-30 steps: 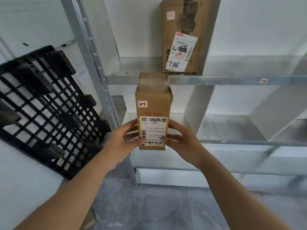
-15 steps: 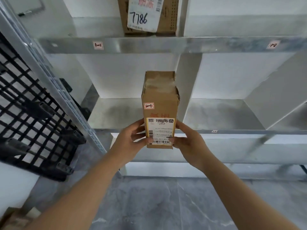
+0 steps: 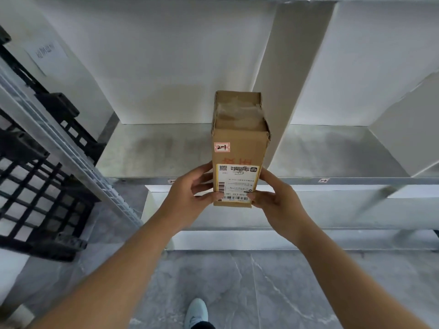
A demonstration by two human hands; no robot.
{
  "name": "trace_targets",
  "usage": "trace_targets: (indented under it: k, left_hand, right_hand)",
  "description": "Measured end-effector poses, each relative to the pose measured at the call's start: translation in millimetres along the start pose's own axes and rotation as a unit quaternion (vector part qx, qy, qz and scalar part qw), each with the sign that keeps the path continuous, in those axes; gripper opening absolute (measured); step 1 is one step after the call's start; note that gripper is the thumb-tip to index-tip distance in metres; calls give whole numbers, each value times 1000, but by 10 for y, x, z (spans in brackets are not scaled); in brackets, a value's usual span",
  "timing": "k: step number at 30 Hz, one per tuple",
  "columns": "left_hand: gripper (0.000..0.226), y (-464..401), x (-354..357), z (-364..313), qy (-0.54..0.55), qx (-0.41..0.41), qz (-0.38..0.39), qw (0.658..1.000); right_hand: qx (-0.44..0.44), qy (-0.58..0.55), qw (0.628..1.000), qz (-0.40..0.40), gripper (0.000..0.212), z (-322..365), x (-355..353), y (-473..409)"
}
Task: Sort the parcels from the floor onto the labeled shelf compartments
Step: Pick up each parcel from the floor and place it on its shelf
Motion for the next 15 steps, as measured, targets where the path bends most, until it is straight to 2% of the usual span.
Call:
trace_targets:
  k: [6,15]
  left_hand:
    - [71,-175,10,-9,12,1,13,1000]
    - [68,-515,31,-66,46,-4,-7,999]
  right_hand:
    - [0,16,1000,-1,62,-66,-26,-163]
    - [-9,68,997,-15,64,-158,32,-506]
Point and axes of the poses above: each hand's wrist, its own y-axis away from the middle knuckle, its own x-axis out of the palm, z = x × y, the point moved 2 cm from there along -y, towards the middle knuckle, and after that the axes turned 12 degrees about -x, right-handed, at the moved point
